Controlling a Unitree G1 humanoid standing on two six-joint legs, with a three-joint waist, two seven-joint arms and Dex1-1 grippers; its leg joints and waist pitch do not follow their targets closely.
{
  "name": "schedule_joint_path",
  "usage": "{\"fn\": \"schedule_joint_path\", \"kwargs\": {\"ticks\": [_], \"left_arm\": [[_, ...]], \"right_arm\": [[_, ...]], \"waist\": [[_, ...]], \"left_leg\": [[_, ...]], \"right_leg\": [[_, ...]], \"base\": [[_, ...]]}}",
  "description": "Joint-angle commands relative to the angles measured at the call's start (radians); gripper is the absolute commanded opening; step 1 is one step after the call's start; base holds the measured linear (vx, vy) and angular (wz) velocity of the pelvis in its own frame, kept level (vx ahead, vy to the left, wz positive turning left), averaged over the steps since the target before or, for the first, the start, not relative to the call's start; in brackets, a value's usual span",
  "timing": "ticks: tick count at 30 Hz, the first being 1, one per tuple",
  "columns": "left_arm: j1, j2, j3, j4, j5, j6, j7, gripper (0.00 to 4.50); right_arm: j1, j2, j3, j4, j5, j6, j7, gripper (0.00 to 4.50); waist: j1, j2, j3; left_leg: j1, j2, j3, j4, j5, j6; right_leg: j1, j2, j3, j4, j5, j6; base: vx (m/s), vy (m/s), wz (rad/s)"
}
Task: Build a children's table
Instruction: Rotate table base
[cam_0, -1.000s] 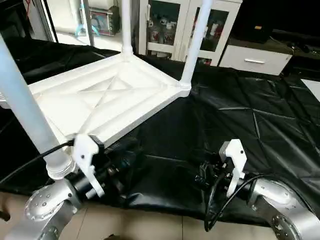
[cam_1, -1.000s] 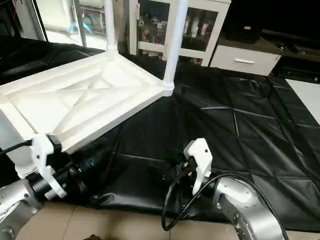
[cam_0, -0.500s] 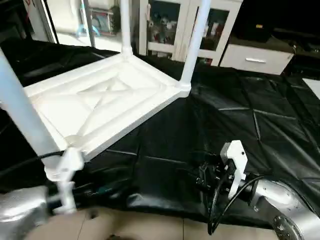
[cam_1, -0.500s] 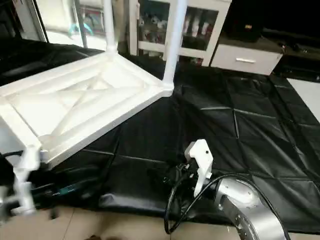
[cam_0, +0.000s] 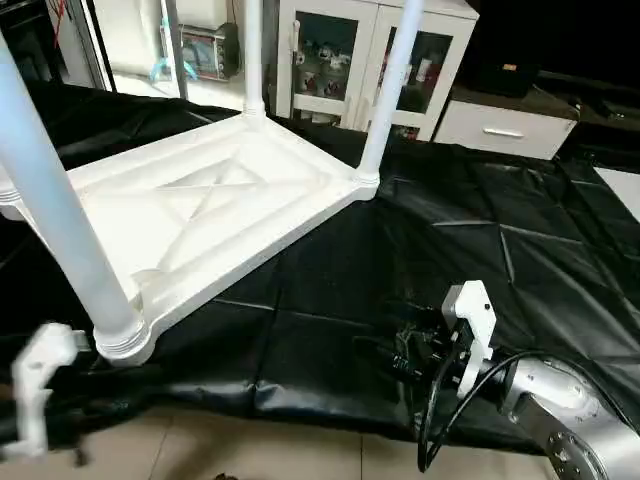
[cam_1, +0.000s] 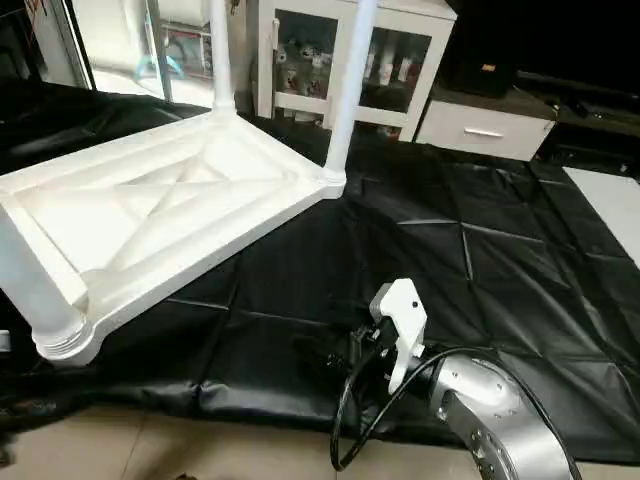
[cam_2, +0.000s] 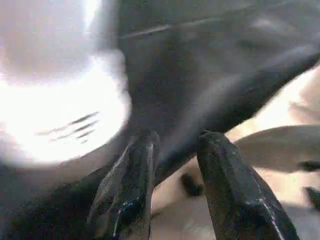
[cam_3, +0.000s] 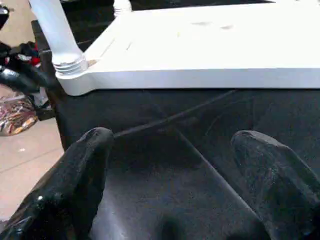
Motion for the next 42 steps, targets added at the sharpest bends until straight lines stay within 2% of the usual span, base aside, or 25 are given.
{"fn": "schedule_joint_path", "kwargs": {"ticks": [1,2,4,6,9,12,15,16,18,22,23,25,27,30,32,33,34,35,36,37,38,39,41,42], "left_arm": [[-0.015,0.009,0.019,0.020,0.016,-0.021,0.000,1.61],[-0.026,0.020,0.026,0.055,0.030,-0.037,0.007,1.61],[-0.058,0.050,0.032,0.134,0.072,-0.072,0.037,1.61],[-0.085,0.078,0.022,0.192,0.129,-0.070,0.103,1.61],[-0.143,0.099,0.018,0.282,0.190,-0.107,0.188,1.61],[-0.217,0.090,0.044,0.344,0.193,-0.140,0.235,1.61],[-0.252,0.059,0.064,0.303,0.131,-0.127,0.194,1.61],[-0.259,0.038,0.065,0.262,0.100,-0.107,0.187,1.61],[-0.261,0.018,0.057,0.216,0.069,-0.091,0.172,1.61],[-0.221,0.009,0.005,0.118,0.027,-0.068,0.111,1.61],[-0.197,0.016,-0.015,0.076,0.012,-0.046,0.084,1.61],[-0.187,0.018,-0.021,0.057,0.005,-0.033,0.072,1.61],[-0.175,0.020,-0.029,0.029,-0.005,-0.021,0.060,1.61],[-0.156,0.023,-0.083,-0.086,-0.021,0.041,0.058,1.61],[-0.198,-0.009,-0.131,-0.131,0.002,0.057,0.116,1.61],[-0.198,-0.009,-0.131,-0.131,0.002,0.057,0.116,1.61],[-0.244,-0.051,-0.171,-0.164,0.011,0.063,0.162,1.61],[-0.244,-0.051,-0.171,-0.164,0.011,0.063,0.162,1.61],[-0.262,-0.068,-0.187,-0.176,0.008,0.063,0.172,1.61],[-0.297,-0.107,-0.218,-0.185,0.012,0.055,0.191,1.61],[-0.297,-0.107,-0.218,-0.185,0.012,0.055,0.191,1.61],[-0.361,-0.176,-0.268,-0.192,0.032,0.053,0.232,1.61],[-0.387,-0.205,-0.289,-0.189,0.040,0.052,0.247,1.61],[-0.431,-0.256,-0.329,-0.184,0.052,0.056,0.272,1.61]], "right_arm": [[-0.007,-0.012,-0.021,0.009,0.005,-0.009,0.003,4.08],[-0.007,-0.013,-0.022,0.010,0.005,-0.008,0.002,4.08],[-0.010,-0.013,-0.023,0.012,0.005,-0.009,0.002,4.08],[-0.010,-0.013,-0.024,0.011,0.004,-0.009,0.001,4.08],[-0.009,-0.014,-0.025,0.011,0.004,-0.010,0.001,4.08],[-0.008,-0.014,-0.026,0.011,0.004,-0.010,0.002,4.08],[-0.007,-0.016,-0.026,0.011,0.004,-0.010,0.004,4.08],[-0.007,-0.016,-0.027,0.011,0.004,-0.011,0.003,4.08],[-0.008,-0.016,-0.026,0.011,0.003,-0.011,0.002,4.08],[-0.008,-0.017,-0.026,0.011,0.003,-0.012,0.003,4.08],[-0.008,-0.018,-0.025,0.010,0.002,-0.012,0.003,4.08],[-0.008,-0.019,-0.026,0.010,0.002,-0.012,0.003,4.08],[-0.008,-0.019,-0.026,0.010,0.002,-0.012,0.003,4.08],[-0.009,-0.021,-0.026,0.011,0.000,-0.012,0.003,4.08],[-0.013,-0.019,-0.027,0.015,-0.001,-0.013,0.001,4.08],[-0.013,-0.019,-0.027,0.015,-0.001,-0.013,0.001,4.08],[-0.017,-0.017,-0.026,0.019,-0.001,-0.013,0.000,4.08],[-0.017,-0.017,-0.026,0.019,-0.001,-0.013,0.000,4.08],[-0.019,-0.016,-0.026,0.021,-0.001,-0.013,-0.001,4.08],[-0.022,-0.017,-0.025,0.023,-0.003,-0.014,0.000,4.08],[-0.022,-0.017,-0.025,0.023,-0.003,-0.014,0.000,4.08],[-0.027,-0.017,-0.023,0.028,-0.005,-0.016,0.000,4.08],[-0.029,-0.017,-0.022,0.030,-0.006,-0.016,0.000,4.08],[-0.033,-0.017,-0.022,0.033,-0.006,-0.016,0.000,4.08]], "waist": [[-0.007,0.029,-0.022],[-0.006,0.031,-0.022],[-0.004,0.031,-0.023],[-0.005,0.032,-0.025],[-0.005,0.031,-0.027],[-0.002,0.030,-0.028],[0.001,0.033,-0.032],[0.001,0.031,-0.033],[0.002,0.031,-0.034],[0.002,0.024,-0.035],[0.002,0.024,-0.036],[0.003,0.021,-0.034],[0.002,0.022,-0.034],[0.001,0.024,-0.034],[0.001,0.023,-0.034],[0.002,0.023,-0.034],[0.003,0.022,-0.034],[0.003,0.019,-0.035],[0.004,0.018,-0.035],[0.000,0.013,-0.035],[0.003,0.015,-0.036],[0.000,0.014,-0.038],[0.003,0.014,-0.038],[-0.001,0.010,-0.040]], "left_leg": [[0.029,0.044,-0.044,-0.109,-0.588,-0.061],[0.030,0.046,-0.045,-0.110,-0.597,-0.064],[0.033,0.042,-0.041,-0.108,-0.600,-0.060],[0.030,0.043,-0.045,-0.111,-0.596,-0.063],[0.033,0.044,-0.044,-0.110,-0.595,-0.064],[0.035,0.045,-0.044,-0.110,-0.590,-0.065],[0.035,0.048,-0.041,-0.111,-0.571,-0.073],[0.032,0.049,-0.038,-0.111,-0.554,-0.077],[0.031,0.048,-0.036,-0.109,-0.540,-0.075],[0.020,0.048,-0.034,-0.107,-0.480,-0.061],[0.019,0.049,-0.032,-0.105,-0.481,-0.061],[0.023,0.045,-0.030,-0.101,-0.481,-0.051],[0.020,0.047,-0.032,-0.102,-0.468,-0.051],[0.022,0.048,-0.031,-0.102,-0.472,-0.056],[0.023,0.048,-0.031,-0.102,-0.476,-0.056],[0.027,0.048,-0.029,-0.102,-0.477,-0.058],[0.025,0.046,-0.029,-0.100,-0.472,-0.058],[0.021,0.045,-0.030,-0.101,-0.462,-0.059],[0.022,0.045,-0.030,-0.099,-0.456,-0.059],[0.017,0.044,-0.031,-0.100,-0.449,-0.058],[0.021,0.044,-0.030,-0.097,-0.443,-0.060],[0.018,0.044,-0.031,-0.098,-0.436,-0.062],[0.021,0.043,-0.029,-0.094,-0.432,-0.062],[0.012,0.042,-0.031,-0.096,-0.415,-0.058]], "right_leg": [[-0.007,-0.061,0.045,-0.105,-0.565,-0.045],[-0.006,-0.061,0.045,-0.103,-0.548,-0.057],[-0.011,-0.057,0.045,-0.105,-0.532,-0.057],[-0.005,-0.060,0.046,-0.099,-0.515,-0.061],[-0.006,-0.062,0.046,-0.099,-0.502,-0.067],[-0.005,-0.063,0.046,-0.096,-0.474,-0.080],[-0.003,-0.064,0.048,-0.088,-0.419,-0.111],[0.001,-0.065,0.048,-0.082,-0.379,-0.130],[0.001,-0.064,0.049,-0.079,-0.361,-0.136],[0.010,-0.067,0.053,-0.075,-0.352,-0.134],[0.009,-0.065,0.053,-0.071,-0.358,-0.134],[0.003,-0.066,0.056,-0.080,-0.404,-0.121],[0.005,-0.064,0.056,-0.079,-0.409,-0.116],[0.004,-0.060,0.054,-0.075,-0.393,-0.122],[0.004,-0.058,0.054,-0.075,-0.390,-0.122],[0.002,-0.056,0.053,-0.076,-0.385,-0.123],[0.003,-0.057,0.053,-0.076,-0.385,-0.121],[0.009,-0.059,0.053,-0.076,-0.395,-0.116],[0.007,-0.060,0.053,-0.077,-0.397,-0.113],[0.011,-0.059,0.052,-0.077,-0.404,-0.108],[0.009,-0.062,0.053,-0.080,-0.413,-0.104],[0.013,-0.060,0.051,-0.077,-0.407,-0.104],[0.008,-0.060,0.052,-0.080,-0.401,-0.104],[0.018,-0.061,0.052,-0.077,-0.398,-0.099]], "base": [[0.000,0.000,0.00],[0.000,0.000,0.00],[0.000,0.000,0.00],[0.000,0.000,0.00],[0.000,0.000,0.00],[0.000,0.000,0.00],[0.000,0.000,0.00],[0.000,0.000,0.00],[0.000,0.000,0.00],[0.000,0.000,0.00],[0.000,0.000,0.00],[0.000,0.000,0.00],[0.000,0.000,0.00],[0.000,0.000,0.00],[0.000,0.000,0.00],[0.000,0.000,0.00],[0.000,0.000,0.00],[0.000,0.000,0.00],[0.000,0.000,0.00],[0.000,0.000,0.00],[0.000,0.000,0.00],[0.000,0.000,0.00],[0.000,0.000,0.00],[0.000,0.000,0.00]]}}
